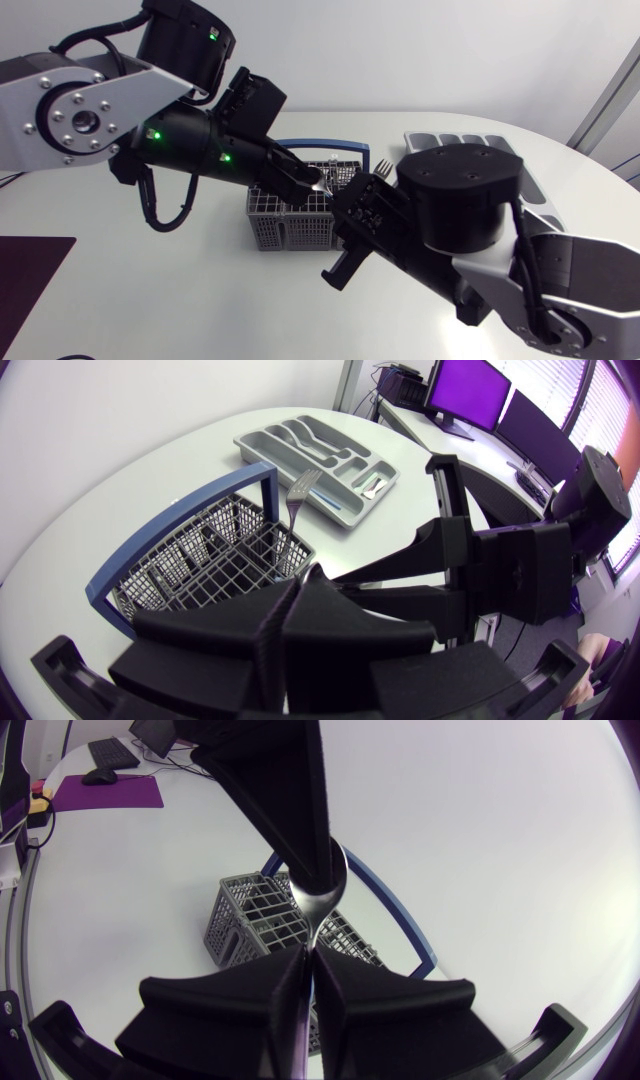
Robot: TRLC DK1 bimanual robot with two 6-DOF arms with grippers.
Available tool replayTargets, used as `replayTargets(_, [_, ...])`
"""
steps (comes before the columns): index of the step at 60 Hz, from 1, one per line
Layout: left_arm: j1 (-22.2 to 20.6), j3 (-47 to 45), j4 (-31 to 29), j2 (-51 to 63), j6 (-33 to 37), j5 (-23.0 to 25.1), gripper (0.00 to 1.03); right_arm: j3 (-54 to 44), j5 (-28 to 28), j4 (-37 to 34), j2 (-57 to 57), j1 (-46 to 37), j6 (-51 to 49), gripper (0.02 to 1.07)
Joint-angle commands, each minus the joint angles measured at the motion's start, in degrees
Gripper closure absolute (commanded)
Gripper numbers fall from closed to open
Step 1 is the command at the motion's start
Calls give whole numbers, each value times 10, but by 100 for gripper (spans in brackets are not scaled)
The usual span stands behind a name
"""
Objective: Unload the cutlery basket into the drawer organizer.
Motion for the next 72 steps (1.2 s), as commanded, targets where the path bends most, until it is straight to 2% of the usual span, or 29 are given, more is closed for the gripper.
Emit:
replayTargets(1, [-1,11,-8,6,-11,7,80,-13,7,1,2,2,-5,94])
replayTargets(6, [2,17,-8,6,-13,7,56,-15,6,-4,-3,1,-5,94])
replayTargets(7, [3,18,-8,6,-14,7,54,-16,6,-6,-4,1,-5,94])
replayTargets(8, [6,22,-8,6,-16,7,46,-16,6,-8,-7,1,-5,94])
replayTargets(11, [12,29,-8,4,-19,7,36,-19,6,-14,-13,0,-5,94])
replayTargets(20, [35,42,-2,-5,-27,7,21,-33,1,-34,-44,-6,0,94])
replayTargets(37, [57,38,8,-18,-32,7,20,-59,-18,-98,-136,-40,0,94])
replayTargets(45, [57,24,11,-21,-29,7,20,-69,-61,-136,-178,-89,-11,94])
replayTargets(61, [46,12,18,-23,-18,7,19,-95,-82,-156,-184,-109,-4,94])
replayTargets(72, [35,-6,2,-37,29,2,18,-74,-123,-216,-162,-135,23,89])
